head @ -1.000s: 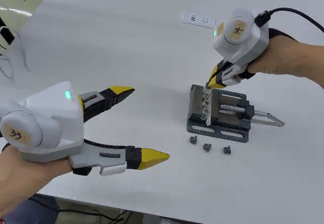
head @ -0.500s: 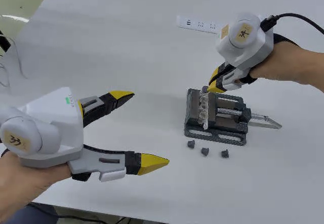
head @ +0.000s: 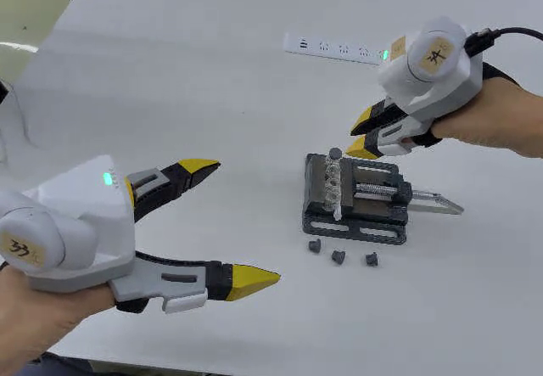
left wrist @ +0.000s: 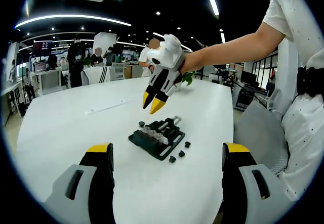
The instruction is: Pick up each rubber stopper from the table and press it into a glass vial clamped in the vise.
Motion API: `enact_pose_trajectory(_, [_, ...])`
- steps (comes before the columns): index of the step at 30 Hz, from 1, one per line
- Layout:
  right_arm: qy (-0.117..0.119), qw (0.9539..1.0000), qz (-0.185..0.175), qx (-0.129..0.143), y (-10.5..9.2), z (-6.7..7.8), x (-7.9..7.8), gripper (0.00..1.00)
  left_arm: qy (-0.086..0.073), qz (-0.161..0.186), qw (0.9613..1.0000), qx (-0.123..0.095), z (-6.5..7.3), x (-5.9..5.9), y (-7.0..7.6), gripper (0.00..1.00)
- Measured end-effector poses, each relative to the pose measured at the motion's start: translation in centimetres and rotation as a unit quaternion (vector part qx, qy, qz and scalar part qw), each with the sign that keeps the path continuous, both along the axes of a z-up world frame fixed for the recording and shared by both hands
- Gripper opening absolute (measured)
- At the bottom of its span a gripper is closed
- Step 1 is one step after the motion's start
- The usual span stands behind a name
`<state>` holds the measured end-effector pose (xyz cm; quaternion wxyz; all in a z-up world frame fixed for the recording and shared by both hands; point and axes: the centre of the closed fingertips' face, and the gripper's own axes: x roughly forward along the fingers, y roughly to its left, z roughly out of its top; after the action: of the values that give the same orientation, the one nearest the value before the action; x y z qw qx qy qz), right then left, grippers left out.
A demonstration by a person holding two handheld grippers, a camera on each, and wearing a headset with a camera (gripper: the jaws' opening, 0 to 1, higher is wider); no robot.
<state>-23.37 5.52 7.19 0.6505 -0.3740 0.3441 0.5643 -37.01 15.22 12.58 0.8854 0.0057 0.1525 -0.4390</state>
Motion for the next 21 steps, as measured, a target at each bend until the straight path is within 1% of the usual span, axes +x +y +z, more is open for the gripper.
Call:
enact_pose_trajectory(3, [-0.005, 0.9998, -0.010, 0.014, -0.6, 0.5, -0.5, 0.15, -0.002, -0.002, 1.0000, 0.001, 0.1, 0.1, -0.2, 0.87])
enact_pose_trajectory(5, [-0.008, 0.9995, -0.018, 0.023, -0.9, 0.7, -0.5, 0.17, -0.003, -0.004, 1.0000, 0.003, 0.2, 0.2, -0.2, 0.87])
enact_pose_trajectory(7, [-0.010, 0.9989, -0.028, 0.036, -1.3, 1.2, -0.9, 0.18, -0.004, -0.006, 1.0000, 0.004, 0.2, 0.2, -0.3, 0.87])
enact_pose_trajectory(11, [-0.015, 0.9976, -0.042, 0.052, -2.2, 1.5, -1.6, 0.21, -0.006, -0.009, 0.9999, 0.008, 0.3, 0.2, -0.4, 0.87])
enact_pose_trajectory(13, [-0.017, 0.9963, -0.056, 0.063, -2.6, 1.9, -2.3, 0.23, -0.006, -0.011, 0.9999, 0.010, 0.3, 0.2, -0.5, 0.87])
enact_pose_trajectory(14, [-0.014, 0.9954, -0.063, 0.070, -2.9, 1.8, -2.5, 0.23, -0.006, -0.013, 0.9998, 0.010, 0.3, 0.2, -0.6, 0.87])
enact_pose_trajectory(17, [-0.017, 0.9933, -0.079, 0.083, -3.7, 1.8, -3.2, 0.25, -0.006, -0.016, 0.9998, 0.013, 0.3, 0.2, -0.7, 0.87])
enact_pose_trajectory(21, [-0.019, 0.9906, -0.097, 0.094, -4.8, 1.4, -4.2, 0.30, -0.006, -0.019, 0.9997, 0.016, 0.2, 0.2, -0.8, 0.87])
